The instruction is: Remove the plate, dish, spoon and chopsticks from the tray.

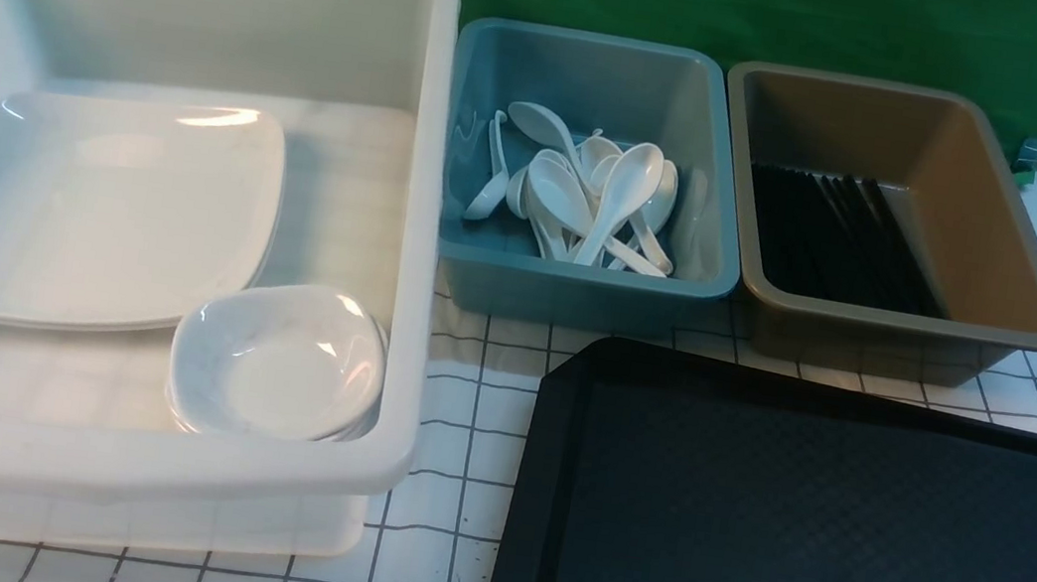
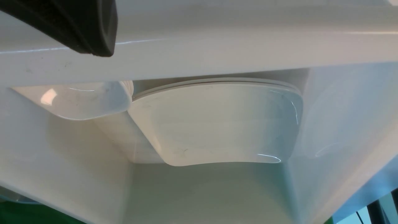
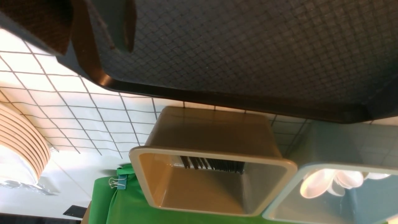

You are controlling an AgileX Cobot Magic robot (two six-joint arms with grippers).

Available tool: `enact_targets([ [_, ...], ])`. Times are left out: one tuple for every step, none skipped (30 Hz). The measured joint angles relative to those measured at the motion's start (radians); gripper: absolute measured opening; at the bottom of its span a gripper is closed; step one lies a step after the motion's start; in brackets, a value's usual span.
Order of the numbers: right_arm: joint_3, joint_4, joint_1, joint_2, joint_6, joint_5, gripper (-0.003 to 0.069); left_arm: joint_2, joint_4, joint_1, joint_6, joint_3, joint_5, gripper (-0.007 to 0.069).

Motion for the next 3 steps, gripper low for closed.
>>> enact_targets([
  [0.000,0.000,0.000,0.000,0.000,0.000,0.0239,0.000,0.000,0.000,0.000,0.000,0.000,0.0005],
  [0.000,0.000,0.000,0.000,0.000,0.000,0.0239,0.000,0.000,0.000,0.000,0.000,0.000,0.0005],
  [0.000,0.000,0.000,0.000,0.000,0.000,0.0239,0.000,0.000,0.000,0.000,0.000,0.000,0.0005],
])
